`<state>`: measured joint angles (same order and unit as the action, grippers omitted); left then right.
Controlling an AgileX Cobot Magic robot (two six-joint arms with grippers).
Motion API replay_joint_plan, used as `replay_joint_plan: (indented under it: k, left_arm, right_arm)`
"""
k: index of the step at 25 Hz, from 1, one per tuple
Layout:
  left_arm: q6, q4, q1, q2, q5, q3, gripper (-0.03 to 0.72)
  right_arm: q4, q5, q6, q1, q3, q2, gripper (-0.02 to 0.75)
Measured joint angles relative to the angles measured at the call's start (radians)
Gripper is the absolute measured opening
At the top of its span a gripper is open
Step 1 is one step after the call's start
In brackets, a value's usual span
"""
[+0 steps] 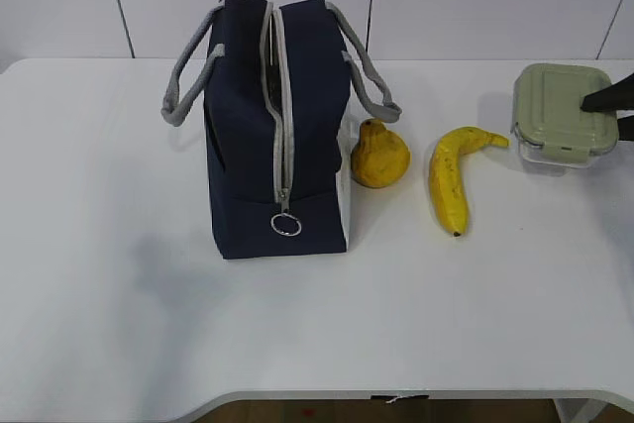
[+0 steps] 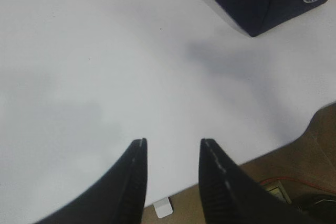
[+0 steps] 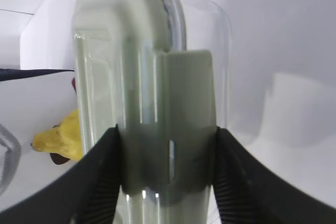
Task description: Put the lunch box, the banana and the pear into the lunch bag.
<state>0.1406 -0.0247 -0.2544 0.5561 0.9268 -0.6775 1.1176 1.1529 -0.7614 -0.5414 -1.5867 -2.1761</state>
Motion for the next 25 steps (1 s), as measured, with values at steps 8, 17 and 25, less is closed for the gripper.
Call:
replay_joint_plan:
  k: [8,17,25]
  left_arm:
    - [0.000,-0.025,0.000,0.086,-0.019,-0.077,0.258]
    - [0.000,-0.068,0.000,0.165,-0.063,-0.078,0.258]
    - [-0.001,-0.136,0.000,0.305,-0.098,-0.129,0.320]
  right_arm:
    - [0.004,0.014,-0.004,0.006,-0.100,0.011,0.382]
    - [-0.023,0.027,0.009,0.036,-0.146,0.066,0.382]
    - [-0.086,0.043,0.042,0.082,-0.146,0.141,0.382]
